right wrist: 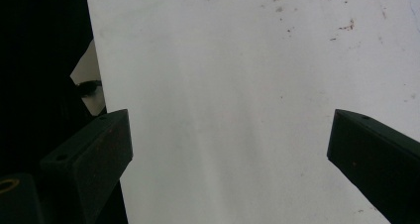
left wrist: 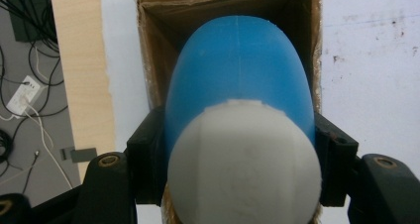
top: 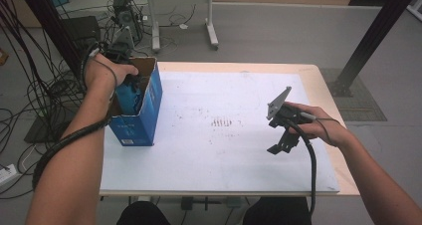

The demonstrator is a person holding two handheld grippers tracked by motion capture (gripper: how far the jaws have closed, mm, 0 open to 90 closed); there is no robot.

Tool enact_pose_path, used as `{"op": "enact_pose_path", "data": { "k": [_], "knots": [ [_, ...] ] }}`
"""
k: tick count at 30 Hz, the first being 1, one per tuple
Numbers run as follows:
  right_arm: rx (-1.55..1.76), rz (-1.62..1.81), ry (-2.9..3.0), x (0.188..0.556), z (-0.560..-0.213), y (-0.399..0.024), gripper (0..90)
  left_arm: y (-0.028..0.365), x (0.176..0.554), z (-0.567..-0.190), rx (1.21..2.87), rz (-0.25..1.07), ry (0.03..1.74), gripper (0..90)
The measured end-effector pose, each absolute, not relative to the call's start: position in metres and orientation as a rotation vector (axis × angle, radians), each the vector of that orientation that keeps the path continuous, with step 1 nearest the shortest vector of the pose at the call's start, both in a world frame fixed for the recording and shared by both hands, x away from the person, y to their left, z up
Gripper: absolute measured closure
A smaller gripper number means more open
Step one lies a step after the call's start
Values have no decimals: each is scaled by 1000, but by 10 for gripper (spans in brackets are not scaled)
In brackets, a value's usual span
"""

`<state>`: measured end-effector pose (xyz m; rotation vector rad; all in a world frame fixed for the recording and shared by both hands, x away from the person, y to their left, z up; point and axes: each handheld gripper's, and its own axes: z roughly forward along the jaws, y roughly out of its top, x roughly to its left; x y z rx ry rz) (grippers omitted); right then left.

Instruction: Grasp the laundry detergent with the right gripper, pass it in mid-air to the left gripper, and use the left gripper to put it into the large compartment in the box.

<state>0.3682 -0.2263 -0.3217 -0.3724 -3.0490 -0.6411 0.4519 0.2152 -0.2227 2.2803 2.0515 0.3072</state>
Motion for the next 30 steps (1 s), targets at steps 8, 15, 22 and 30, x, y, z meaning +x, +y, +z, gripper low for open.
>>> {"op": "enact_pose_path", "data": {
  "k": [8, 15, 22, 30],
  "knots": [
    [-373, -632, -3052, 368, -322, -226, 31, 221, 451, -241, 2249, 309, 2064, 379],
    [-372, -629, -3052, 368, -322, -225, 32, 221, 450, -254, 2246, 303, 2066, 379],
    [-372, -629, -3050, 368, -323, -225, 31, 223, 449, -264, 2249, 294, 2079, 379],
    [-371, -627, -3046, 369, -325, -223, 32, 220, 449, -266, 2258, 308, 2070, 378]
  ]
}}
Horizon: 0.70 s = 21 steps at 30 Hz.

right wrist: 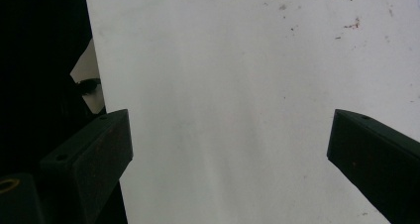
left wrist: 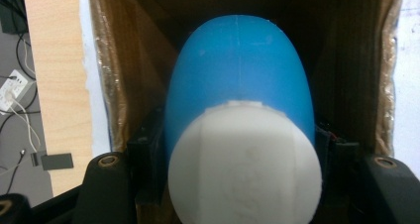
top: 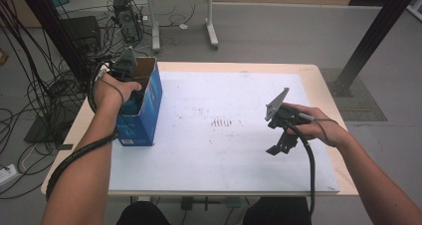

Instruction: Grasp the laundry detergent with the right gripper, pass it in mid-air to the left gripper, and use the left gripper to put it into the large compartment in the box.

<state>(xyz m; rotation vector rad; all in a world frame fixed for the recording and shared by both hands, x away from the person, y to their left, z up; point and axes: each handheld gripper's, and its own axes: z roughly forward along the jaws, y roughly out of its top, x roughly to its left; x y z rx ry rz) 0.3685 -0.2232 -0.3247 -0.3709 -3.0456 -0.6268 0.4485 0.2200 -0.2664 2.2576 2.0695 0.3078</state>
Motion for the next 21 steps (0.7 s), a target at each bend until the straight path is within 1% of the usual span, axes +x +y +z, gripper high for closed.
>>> {"op": "enact_pose_path", "data": {
  "k": [21],
  "knots": [
    [-364, -622, -3049, 369, -324, -221, 32, 222, 448, -267, 2242, 300, 2077, 378]
  ]
}}
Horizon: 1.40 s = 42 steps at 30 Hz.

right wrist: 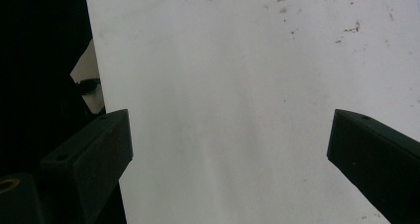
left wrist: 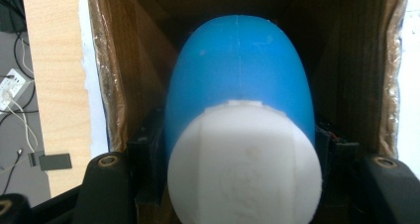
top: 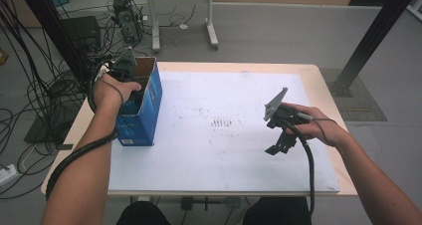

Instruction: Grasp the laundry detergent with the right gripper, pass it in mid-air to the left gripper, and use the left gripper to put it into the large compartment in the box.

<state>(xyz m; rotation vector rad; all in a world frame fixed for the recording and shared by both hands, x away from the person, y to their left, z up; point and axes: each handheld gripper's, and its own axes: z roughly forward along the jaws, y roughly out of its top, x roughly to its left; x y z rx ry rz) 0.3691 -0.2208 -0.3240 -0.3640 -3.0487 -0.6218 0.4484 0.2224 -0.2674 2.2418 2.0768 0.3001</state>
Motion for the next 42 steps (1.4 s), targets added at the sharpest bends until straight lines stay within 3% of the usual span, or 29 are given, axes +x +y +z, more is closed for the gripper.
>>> {"op": "enact_pose_path", "data": {
  "k": [42],
  "knots": [
    [-367, -639, -3055, 369, -321, -222, 32, 224, 446, -268, 2216, 307, 2086, 378]
  ]
}}
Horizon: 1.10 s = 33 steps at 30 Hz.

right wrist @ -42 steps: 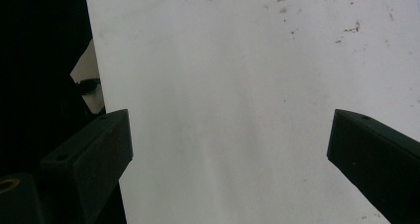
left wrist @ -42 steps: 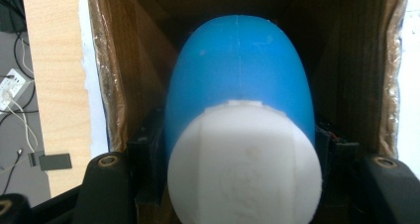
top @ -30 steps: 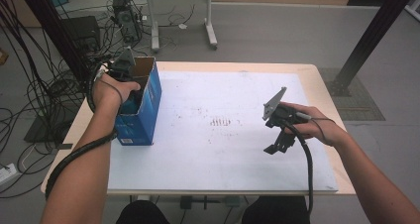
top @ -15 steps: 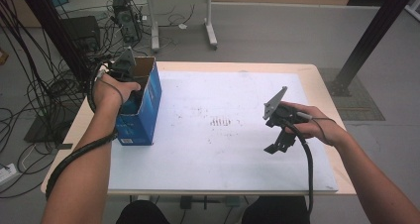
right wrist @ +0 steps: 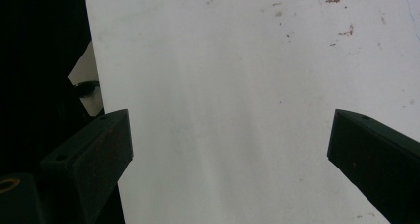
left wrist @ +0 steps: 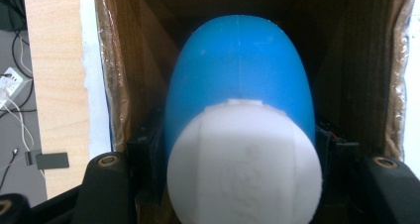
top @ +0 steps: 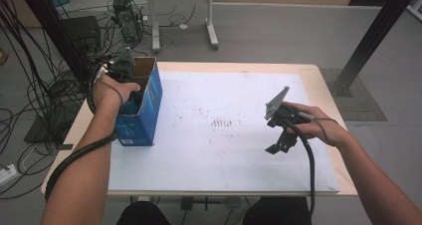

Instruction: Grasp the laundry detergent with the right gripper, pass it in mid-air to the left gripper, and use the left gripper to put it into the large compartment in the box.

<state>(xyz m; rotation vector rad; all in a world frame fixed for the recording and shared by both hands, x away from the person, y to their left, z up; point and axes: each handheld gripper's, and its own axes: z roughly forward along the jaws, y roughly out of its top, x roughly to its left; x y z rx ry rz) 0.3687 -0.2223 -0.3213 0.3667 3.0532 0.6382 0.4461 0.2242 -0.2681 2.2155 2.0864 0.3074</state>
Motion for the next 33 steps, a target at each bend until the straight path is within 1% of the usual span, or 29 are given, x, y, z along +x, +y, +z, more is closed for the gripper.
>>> {"op": "enact_pose_path", "data": {
  "k": [33],
  "knots": [
    [363, 639, 3050, 369, -319, -222, 33, 224, 446, -268, 2221, 309, 2083, 376]
  ]
}}
